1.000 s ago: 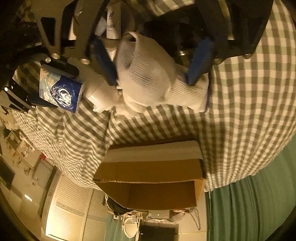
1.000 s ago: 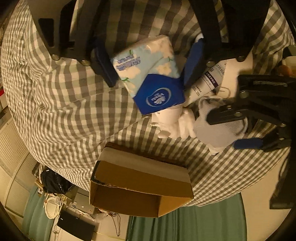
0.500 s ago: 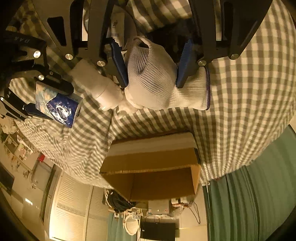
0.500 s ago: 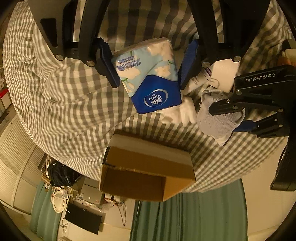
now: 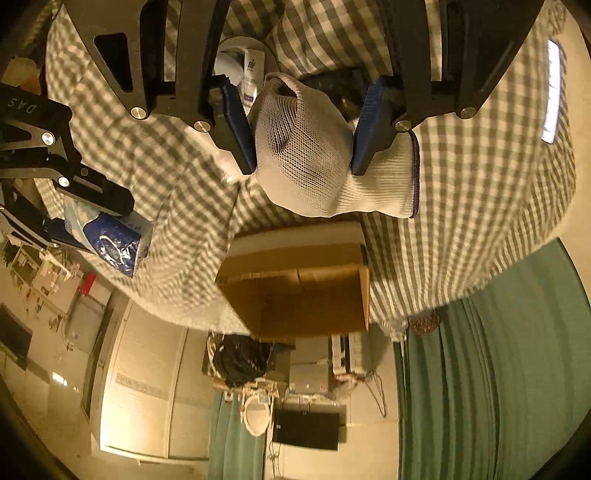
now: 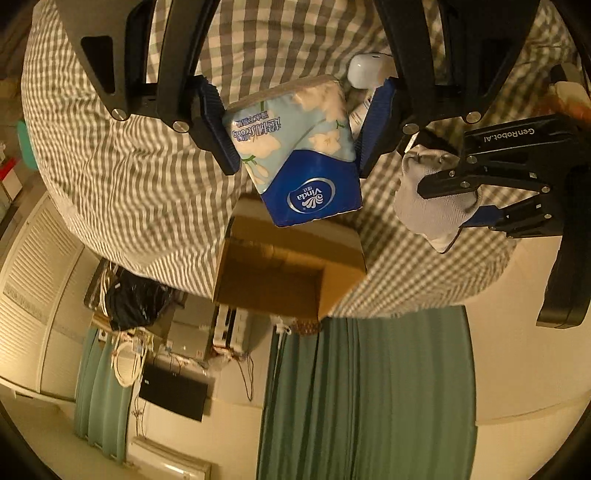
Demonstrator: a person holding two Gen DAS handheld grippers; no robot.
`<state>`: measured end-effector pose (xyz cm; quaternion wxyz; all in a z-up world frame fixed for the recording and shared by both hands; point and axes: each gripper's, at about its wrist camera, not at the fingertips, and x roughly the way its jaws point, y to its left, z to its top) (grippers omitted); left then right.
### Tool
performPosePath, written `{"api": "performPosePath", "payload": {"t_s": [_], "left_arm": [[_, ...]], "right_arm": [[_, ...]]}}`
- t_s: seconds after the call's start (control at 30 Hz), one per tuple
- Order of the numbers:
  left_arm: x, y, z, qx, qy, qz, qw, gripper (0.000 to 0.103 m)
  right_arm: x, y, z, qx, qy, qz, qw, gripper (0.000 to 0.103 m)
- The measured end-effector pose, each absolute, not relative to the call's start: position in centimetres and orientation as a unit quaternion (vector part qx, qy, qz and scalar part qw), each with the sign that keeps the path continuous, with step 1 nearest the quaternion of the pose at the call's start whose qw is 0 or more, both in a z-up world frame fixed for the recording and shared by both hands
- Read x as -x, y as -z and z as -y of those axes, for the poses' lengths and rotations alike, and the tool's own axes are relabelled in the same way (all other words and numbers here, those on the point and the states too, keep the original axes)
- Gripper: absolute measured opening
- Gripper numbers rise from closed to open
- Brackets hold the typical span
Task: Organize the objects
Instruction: 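Carry gloves and tissue pack into the box and open both tools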
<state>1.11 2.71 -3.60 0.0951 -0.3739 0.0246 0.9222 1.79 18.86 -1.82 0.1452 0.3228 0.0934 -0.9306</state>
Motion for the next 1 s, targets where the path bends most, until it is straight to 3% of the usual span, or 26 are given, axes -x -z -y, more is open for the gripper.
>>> {"api": "performPosePath", "payload": {"t_s": [0.27,0.57,1.0], "left_arm": [[0.6,-1.5,-1.8,0.332,-0.939,-0.029,0.087,0.054],[6.8,-5.8,-1.3,0.296,-0.952,-0.026,0.076,0.054],[20.2,-5.3,-0.8,0.291,-0.953,-0.012,0.089,0.054]], "right_arm": [[-1.6,-2.8,-18.5,-0.277,0.943,-0.101,0.156,0.063],[4.2,-7.3,-18.4,-0.243,0.954,-0.085,0.155,0.063],[18.2,-8.9,-17.6,-0.237,0.960,-0.027,0.148,0.063]]}}
